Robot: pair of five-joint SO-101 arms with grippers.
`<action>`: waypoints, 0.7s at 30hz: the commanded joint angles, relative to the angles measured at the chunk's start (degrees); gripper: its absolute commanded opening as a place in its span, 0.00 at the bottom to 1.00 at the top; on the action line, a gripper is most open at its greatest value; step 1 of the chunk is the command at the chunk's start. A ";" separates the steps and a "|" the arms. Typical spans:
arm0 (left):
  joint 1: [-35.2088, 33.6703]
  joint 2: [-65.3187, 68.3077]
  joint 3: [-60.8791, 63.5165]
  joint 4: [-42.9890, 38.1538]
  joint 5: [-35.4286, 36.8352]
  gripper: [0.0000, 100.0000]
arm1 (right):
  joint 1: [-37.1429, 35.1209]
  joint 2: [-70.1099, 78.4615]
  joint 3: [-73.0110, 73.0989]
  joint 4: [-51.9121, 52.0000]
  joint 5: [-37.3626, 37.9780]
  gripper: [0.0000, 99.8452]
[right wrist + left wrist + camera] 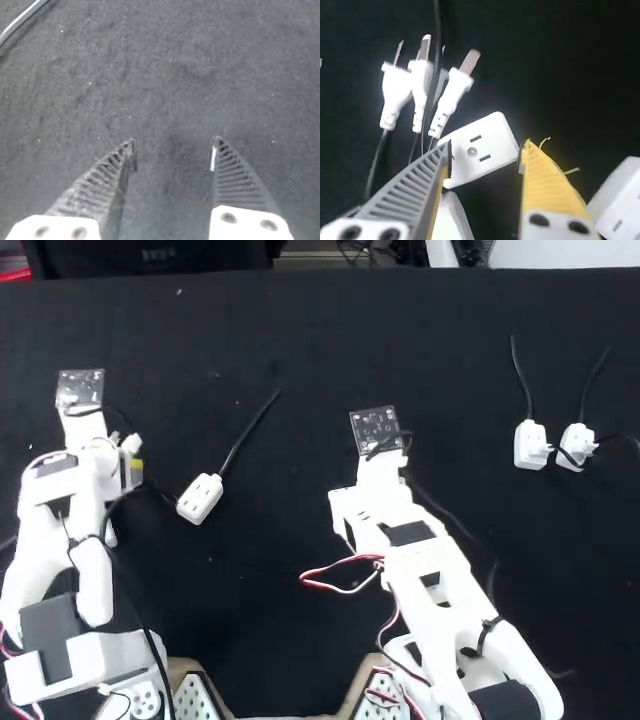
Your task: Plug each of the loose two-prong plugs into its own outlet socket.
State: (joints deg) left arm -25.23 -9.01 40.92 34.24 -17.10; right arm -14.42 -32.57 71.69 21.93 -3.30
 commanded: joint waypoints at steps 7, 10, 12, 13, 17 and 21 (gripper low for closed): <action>0.40 -5.27 -16.40 24.18 -0.18 0.23 | 0.62 -1.45 -1.63 -1.58 -0.53 0.23; 4.35 -5.98 -15.34 25.76 -0.26 0.23 | 0.62 -1.45 -1.63 -1.58 -0.53 0.23; 7.25 -5.89 -13.85 24.18 -0.44 0.23 | 0.62 -1.45 -1.63 -1.58 -0.53 0.23; 8.48 -5.80 -12.62 22.24 -0.35 0.23 | 0.62 -1.45 -1.63 -1.58 -0.53 0.23; 11.65 -4.66 -7.16 11.52 -0.44 0.23 | 0.62 -1.45 -1.63 -1.58 -0.53 0.23; 12.53 -1.67 -4.35 6.15 -0.62 0.23 | 0.62 -1.45 -1.63 -1.58 -0.53 0.23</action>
State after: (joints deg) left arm -13.98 -11.82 35.74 45.05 -17.36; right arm -14.42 -32.57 71.69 21.93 -3.30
